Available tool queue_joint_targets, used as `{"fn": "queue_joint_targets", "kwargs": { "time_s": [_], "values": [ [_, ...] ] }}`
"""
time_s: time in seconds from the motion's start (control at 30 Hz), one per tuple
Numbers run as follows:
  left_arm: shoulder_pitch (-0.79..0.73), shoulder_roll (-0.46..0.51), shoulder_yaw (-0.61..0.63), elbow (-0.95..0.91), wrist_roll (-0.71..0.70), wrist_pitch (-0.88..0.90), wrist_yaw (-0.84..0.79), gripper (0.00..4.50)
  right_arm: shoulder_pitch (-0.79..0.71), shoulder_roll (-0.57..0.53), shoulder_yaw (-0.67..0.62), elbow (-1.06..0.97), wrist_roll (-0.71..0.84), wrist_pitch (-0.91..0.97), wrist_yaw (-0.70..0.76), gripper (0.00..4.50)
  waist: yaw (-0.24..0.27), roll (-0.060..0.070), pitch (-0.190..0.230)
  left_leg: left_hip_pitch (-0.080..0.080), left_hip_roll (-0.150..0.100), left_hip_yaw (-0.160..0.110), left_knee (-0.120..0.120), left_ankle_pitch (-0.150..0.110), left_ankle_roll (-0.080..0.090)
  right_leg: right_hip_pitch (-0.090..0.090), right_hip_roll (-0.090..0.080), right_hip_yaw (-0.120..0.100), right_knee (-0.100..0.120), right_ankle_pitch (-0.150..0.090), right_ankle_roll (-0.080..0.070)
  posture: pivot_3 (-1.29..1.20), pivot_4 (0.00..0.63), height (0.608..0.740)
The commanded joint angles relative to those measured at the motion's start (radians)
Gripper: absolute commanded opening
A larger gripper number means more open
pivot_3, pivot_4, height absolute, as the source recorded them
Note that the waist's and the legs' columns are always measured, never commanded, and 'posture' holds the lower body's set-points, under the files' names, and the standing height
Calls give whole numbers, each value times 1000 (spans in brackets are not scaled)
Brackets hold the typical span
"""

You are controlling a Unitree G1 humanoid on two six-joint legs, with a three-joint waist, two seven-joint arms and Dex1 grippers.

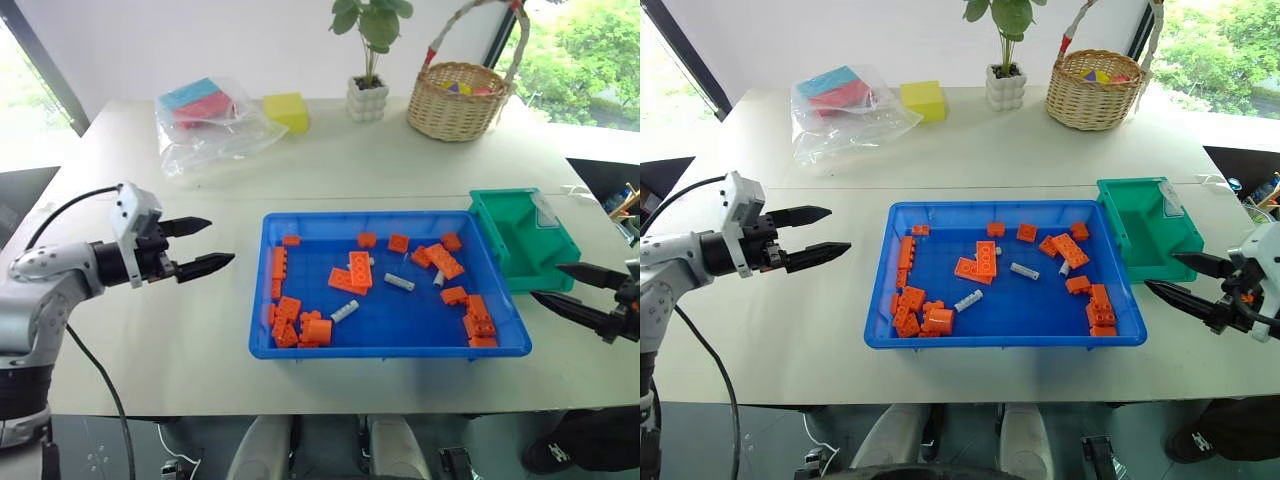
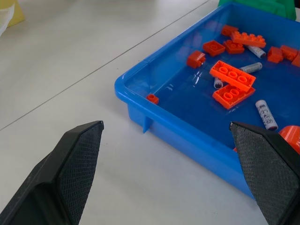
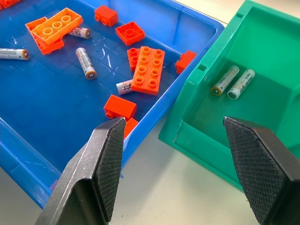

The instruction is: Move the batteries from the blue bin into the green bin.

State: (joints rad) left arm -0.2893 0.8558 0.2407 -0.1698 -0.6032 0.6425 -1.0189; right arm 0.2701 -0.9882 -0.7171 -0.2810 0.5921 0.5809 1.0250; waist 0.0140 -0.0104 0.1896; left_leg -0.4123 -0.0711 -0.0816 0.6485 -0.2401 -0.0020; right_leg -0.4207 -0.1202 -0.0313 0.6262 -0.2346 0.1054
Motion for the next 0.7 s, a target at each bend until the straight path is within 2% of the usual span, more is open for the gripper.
{"fn": "queue_joint_targets", "kwargs": {
  "time_s": [0.03,0.7],
  "values": [
    [-13,17,13,-20,-19,2,-11,4500,-1,4,-41,-25,2,-3,-3,3402,0,0,0,0,0,0,0,0,0,0,0,0,0,0,0,0,150,702],
    [-16,-12,5,-69,-61,14,10,4500,-41,-37,-56,-39,-9,10,-2,3402,0,0,0,0,0,0,0,0,0,0,0,0,0,0,0,0,150,702]
  ]
}}
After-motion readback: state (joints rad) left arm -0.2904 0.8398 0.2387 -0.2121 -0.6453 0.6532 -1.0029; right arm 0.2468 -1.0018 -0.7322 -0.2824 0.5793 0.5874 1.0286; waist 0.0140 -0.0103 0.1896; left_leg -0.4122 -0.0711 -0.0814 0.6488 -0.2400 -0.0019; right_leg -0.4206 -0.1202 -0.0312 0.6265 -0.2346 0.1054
